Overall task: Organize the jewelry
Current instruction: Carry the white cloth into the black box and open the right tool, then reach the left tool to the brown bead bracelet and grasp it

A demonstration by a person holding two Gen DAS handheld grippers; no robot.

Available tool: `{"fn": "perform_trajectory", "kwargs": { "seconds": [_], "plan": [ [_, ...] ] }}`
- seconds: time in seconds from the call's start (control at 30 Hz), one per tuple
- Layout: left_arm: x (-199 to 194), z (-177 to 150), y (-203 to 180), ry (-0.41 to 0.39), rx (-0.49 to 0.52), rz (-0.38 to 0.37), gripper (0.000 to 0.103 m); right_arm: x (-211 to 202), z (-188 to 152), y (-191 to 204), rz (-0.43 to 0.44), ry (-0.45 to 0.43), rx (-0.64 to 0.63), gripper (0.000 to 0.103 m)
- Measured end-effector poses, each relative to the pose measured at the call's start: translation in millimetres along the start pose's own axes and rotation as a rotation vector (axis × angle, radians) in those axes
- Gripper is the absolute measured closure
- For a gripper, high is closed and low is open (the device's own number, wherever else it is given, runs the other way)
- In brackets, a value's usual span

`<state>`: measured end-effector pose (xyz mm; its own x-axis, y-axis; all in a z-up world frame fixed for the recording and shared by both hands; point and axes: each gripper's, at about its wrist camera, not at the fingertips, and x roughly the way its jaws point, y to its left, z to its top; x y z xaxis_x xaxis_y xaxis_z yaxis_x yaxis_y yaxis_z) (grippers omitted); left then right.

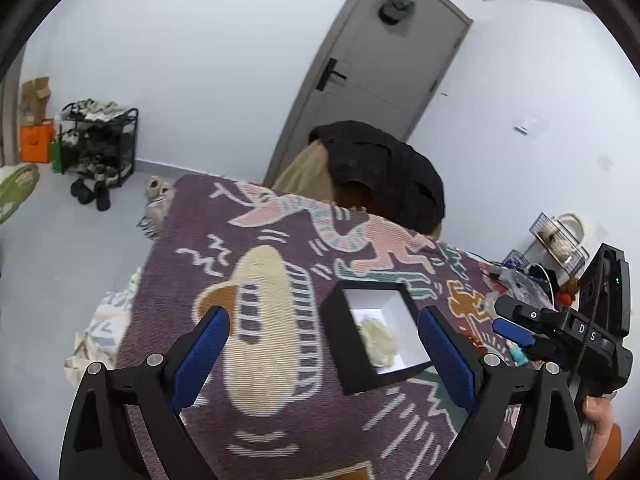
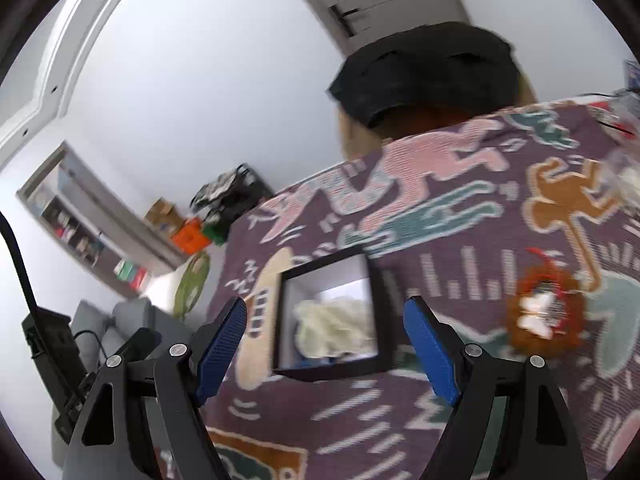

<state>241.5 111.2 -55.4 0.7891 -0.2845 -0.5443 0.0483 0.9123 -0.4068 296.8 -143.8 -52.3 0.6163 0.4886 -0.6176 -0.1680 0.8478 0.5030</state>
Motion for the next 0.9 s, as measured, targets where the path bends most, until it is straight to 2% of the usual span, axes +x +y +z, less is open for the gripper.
{"fn": "perform_trajectory", "kwargs": {
  "seconds": [0.2,0.53,0.6,0.67,0.9],
  "plan": [
    [12,-7,-34,0.025,0.062,-0.030,0.008,-34,1,-44,-0.053,-0.072,0.069,0.022],
    [32,-17,-84,0.055,0.141,-0.081,0.008,-62,-10,-98,-0.094,-0.121,0.158,0.023],
    [38,-19,-93,0.066,0.155,-0.093,0.017,-67,-12,-105,-0.101,-0.126,0.163,0.028],
    [46,-21,-101,0.094,0.167,-0.102,0.033,-69,-14,-110,-0.104,-0.127,0.168,0.030],
    [70,-30,-138,0.158,0.238,-0.137,0.060,-76,-24,-135,-0.105,-0.141,0.201,0.032]
  ]
}}
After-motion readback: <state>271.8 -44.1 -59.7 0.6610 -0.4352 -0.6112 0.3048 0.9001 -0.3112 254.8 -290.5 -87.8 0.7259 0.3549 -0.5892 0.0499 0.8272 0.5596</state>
